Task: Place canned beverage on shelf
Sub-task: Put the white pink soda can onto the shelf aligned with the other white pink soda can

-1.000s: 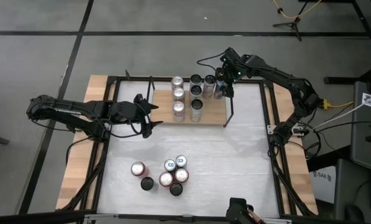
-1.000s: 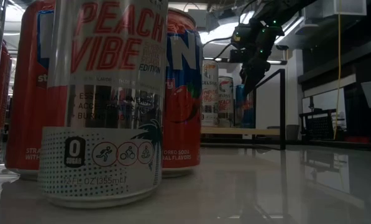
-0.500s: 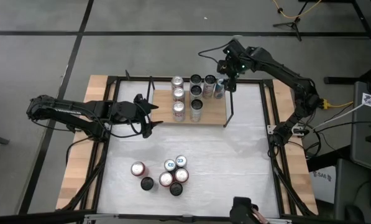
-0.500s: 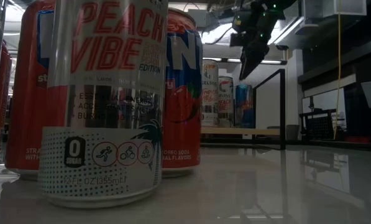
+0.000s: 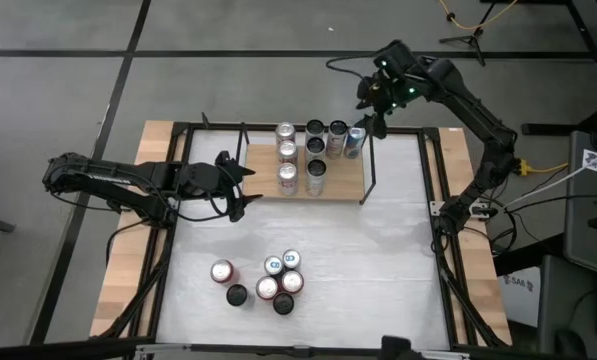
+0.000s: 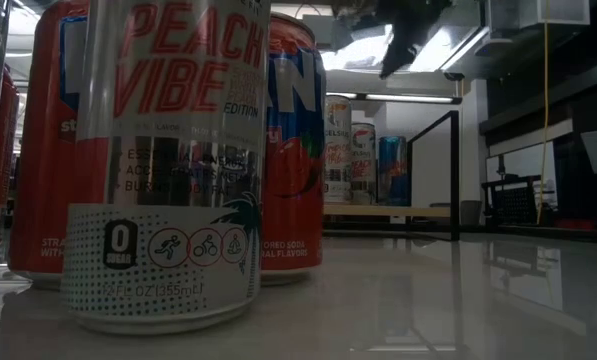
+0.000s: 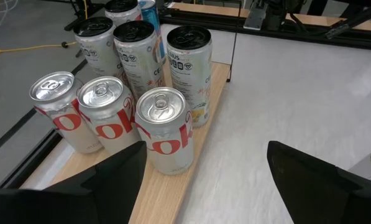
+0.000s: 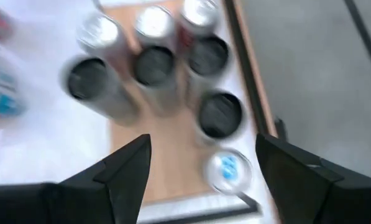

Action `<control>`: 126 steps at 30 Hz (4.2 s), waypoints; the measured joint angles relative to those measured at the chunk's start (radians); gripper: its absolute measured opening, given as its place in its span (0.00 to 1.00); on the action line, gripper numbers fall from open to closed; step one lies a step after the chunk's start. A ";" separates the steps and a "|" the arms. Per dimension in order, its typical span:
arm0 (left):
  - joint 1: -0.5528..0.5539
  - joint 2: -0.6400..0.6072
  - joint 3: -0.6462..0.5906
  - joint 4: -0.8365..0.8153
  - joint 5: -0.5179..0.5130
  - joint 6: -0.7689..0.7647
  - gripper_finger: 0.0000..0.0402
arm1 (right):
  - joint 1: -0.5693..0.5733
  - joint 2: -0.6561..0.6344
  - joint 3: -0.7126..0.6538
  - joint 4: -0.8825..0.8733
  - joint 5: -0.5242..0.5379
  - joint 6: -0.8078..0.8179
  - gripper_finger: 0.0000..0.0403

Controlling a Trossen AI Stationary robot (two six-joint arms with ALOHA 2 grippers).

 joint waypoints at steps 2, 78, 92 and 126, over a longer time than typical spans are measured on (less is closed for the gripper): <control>0.000 0.000 0.000 0.004 0.003 0.000 0.81 | 0.026 0.000 0.017 0.000 -0.042 0.014 0.71; -0.724 0.695 0.804 -0.809 0.147 -0.813 0.78 | 0.604 0.103 0.014 0.064 0.043 0.139 0.71; -0.716 0.695 0.803 -0.801 0.166 -0.834 0.79 | 0.604 0.102 0.014 0.064 0.043 0.139 0.71; -0.718 0.740 0.801 -0.790 0.157 -0.838 0.95 | 0.604 0.101 0.014 0.063 0.043 0.139 0.71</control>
